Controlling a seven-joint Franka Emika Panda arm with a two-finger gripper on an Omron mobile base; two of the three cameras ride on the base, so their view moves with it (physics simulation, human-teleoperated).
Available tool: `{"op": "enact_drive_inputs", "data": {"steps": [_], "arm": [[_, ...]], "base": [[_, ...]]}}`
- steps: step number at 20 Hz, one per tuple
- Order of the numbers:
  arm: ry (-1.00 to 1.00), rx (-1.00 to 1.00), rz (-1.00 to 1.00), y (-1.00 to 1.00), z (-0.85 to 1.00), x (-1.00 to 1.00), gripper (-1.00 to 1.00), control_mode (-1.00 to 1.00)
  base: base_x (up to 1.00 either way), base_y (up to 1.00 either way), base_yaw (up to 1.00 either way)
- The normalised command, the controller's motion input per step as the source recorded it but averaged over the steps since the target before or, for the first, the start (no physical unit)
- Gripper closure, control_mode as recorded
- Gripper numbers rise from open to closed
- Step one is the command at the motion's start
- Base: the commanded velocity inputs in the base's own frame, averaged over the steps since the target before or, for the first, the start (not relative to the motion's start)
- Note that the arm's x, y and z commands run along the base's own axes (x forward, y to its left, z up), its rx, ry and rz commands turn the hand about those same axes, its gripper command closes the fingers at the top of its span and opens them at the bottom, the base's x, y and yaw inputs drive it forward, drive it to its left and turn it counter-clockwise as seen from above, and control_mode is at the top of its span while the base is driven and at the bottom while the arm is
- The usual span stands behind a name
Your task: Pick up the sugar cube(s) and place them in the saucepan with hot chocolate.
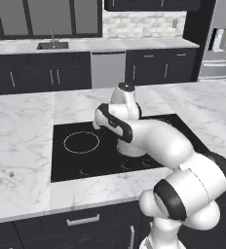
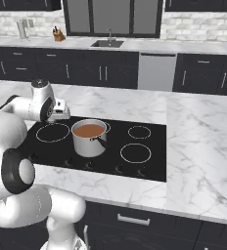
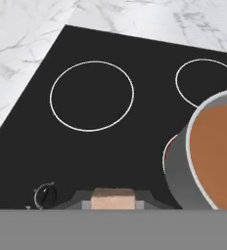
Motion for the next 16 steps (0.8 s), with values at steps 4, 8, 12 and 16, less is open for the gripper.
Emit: {"op": "enact_drive_inputs", "data": {"steps": [4,8,12,16], "arm": [[0.0,0.0,-0.13,-0.98,0.09,0.38,1.0,-1.0],[0.0,0.0,-0.14,-0.94,0.04,0.22,1.0,-1.0],[0.0,0.0,-0.1,-0.6,0.0,0.1,1.0,-1.0],[0.01,0.0,-0.01,-0.06,-0.15,0.06,1.0,-1.0]], "base": [[0.0,0.0,0.0],[0.0,0.0,0.0],[0.0,0.0,0.0],[0.0,0.0,0.0]]}}
